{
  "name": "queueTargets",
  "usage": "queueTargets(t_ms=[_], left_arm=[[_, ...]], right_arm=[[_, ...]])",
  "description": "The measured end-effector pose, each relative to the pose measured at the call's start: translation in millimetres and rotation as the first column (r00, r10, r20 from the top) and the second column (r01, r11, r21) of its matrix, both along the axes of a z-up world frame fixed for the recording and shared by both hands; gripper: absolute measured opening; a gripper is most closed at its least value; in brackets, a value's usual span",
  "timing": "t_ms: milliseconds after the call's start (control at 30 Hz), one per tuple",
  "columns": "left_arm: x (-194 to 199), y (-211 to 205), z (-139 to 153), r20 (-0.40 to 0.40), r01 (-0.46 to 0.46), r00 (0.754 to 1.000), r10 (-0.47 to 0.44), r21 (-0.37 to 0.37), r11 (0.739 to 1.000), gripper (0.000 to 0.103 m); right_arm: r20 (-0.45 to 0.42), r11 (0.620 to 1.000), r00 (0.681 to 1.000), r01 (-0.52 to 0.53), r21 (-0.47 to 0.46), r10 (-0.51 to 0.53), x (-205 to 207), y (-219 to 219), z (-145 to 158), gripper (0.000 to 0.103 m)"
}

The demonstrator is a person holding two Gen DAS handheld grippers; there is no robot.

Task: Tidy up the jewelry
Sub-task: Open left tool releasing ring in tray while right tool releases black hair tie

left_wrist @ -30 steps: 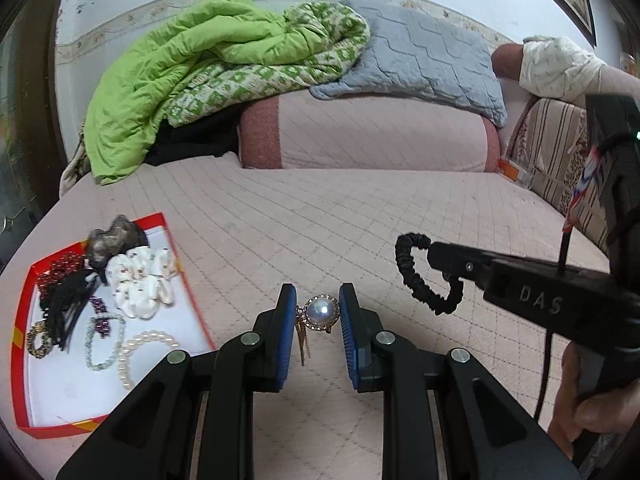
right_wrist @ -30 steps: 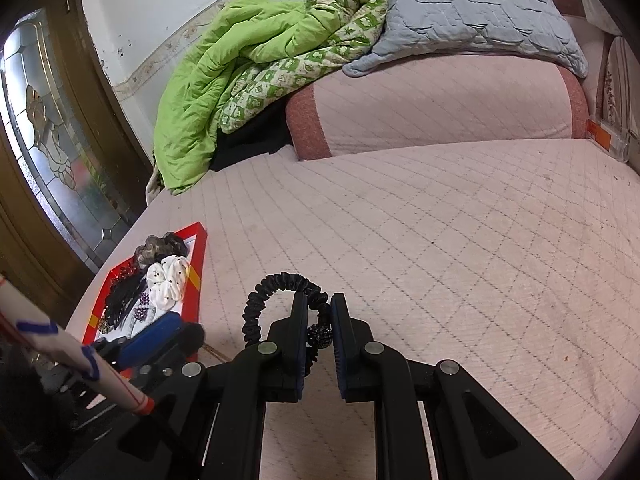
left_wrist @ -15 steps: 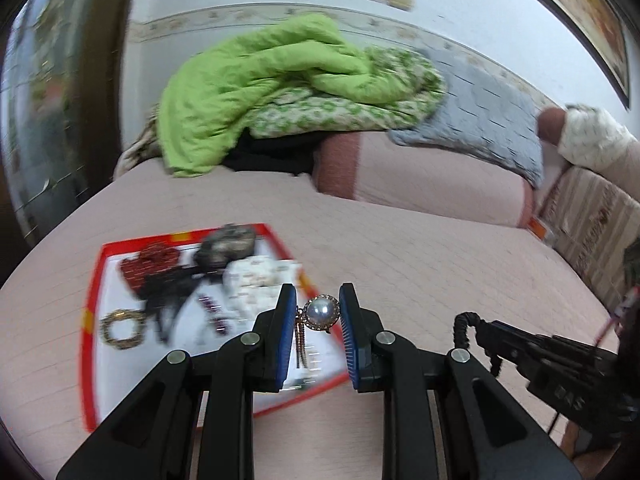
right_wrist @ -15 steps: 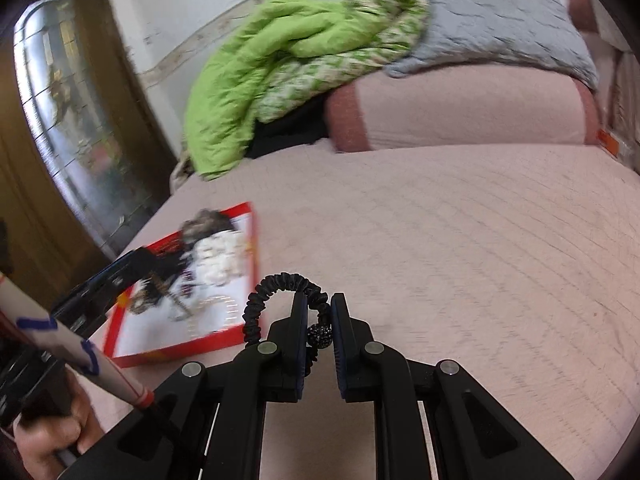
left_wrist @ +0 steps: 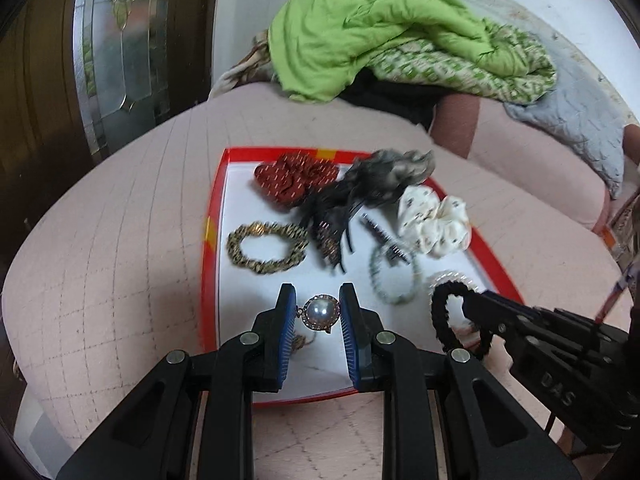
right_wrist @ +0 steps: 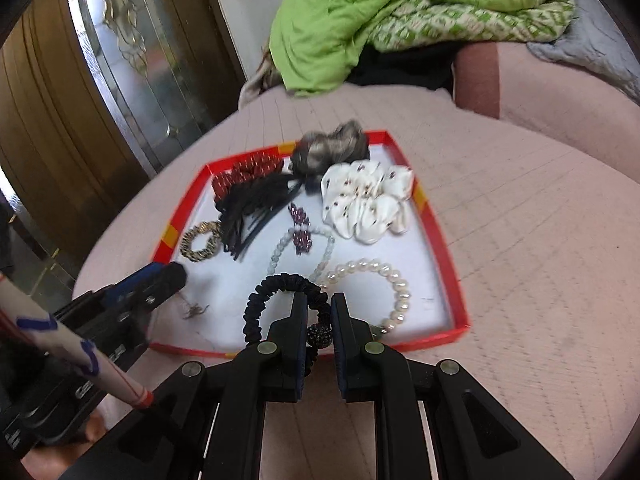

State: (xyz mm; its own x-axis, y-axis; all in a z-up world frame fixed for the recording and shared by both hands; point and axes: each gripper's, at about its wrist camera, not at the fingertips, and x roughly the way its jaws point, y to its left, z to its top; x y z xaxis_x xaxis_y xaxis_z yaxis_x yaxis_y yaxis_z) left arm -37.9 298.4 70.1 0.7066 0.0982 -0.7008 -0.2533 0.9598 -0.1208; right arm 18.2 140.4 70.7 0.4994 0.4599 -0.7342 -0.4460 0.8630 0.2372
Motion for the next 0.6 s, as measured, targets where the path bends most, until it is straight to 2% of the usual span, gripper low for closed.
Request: queueTargets(t_ms=[67,133,200,267,367,400,433,500,533,600], left_arm=[[0.8,2.2,-2.8,-0.009,-0.014,1.0,0.014,0.002,1.0,0.021],[0.4,3.4,-2.9,-0.009,-0.018,1.0,0.018,-0.007,1.0,0.023],[-1.7,2.9,0.4,0.007,-0.03,1.0,0.03,-0.014,0.999,0.041],[-5.3,1.6,6.2,0.034,-0.042,0.999,0.043,-0.015,0.999,0.048],[-12.2,-2.4,16.7,0.068,-0.053,0.996,0.053,0.001,0.999,0.049],[-16.1,-4.4,20.7,0.081,-0.057,0.995,0.056,0.011,0.998,0.052],[-20.5,-6.3,25.3,0.093,-0.067,0.994,0.065,0.025,0.997,0.057],[-35.9,-11.4,36.5,0.127,-0.092,0.988,0.084,0.058,0.994,0.073],[-46.5,-14.5,43.3,0.154,-0.106,0.984,0.094,0.076,0.991,0.076],[-64.2,-19.1,54.1,0.183,-0.139,0.976,0.118,0.105,0.985,0.092]], right_arm=[[-0.012,1.0,1.0,-0.002,-0.011,0.002,5.2,3.5,-4.7,0.014],[-0.003,1.0,1.0,-0.003,-0.012,0.003,6.7,2.7,-5.1,0.019],[0.012,1.0,1.0,-0.003,-0.012,0.003,4.9,0.1,-1.1,0.035],[0.041,1.0,0.999,0.001,0.007,-0.001,0.7,-4.4,7.2,0.042],[0.087,1.0,0.996,0.009,0.027,-0.011,-13.5,-12.9,25.1,0.042],[0.108,0.999,0.994,0.004,0.033,-0.008,-22.2,-16.0,33.3,0.042],[0.136,1.0,0.991,0.002,0.03,-0.006,-33.2,-18.8,41.6,0.042],[0.18,1.0,0.984,0.006,0.017,-0.009,-52.6,-24.9,54.3,0.044],[0.203,1.0,0.979,0.01,0.012,-0.012,-64.9,-29.5,60.4,0.047],[0.242,1.0,0.97,0.024,0.011,-0.026,-89.4,-40.1,69.3,0.061]])
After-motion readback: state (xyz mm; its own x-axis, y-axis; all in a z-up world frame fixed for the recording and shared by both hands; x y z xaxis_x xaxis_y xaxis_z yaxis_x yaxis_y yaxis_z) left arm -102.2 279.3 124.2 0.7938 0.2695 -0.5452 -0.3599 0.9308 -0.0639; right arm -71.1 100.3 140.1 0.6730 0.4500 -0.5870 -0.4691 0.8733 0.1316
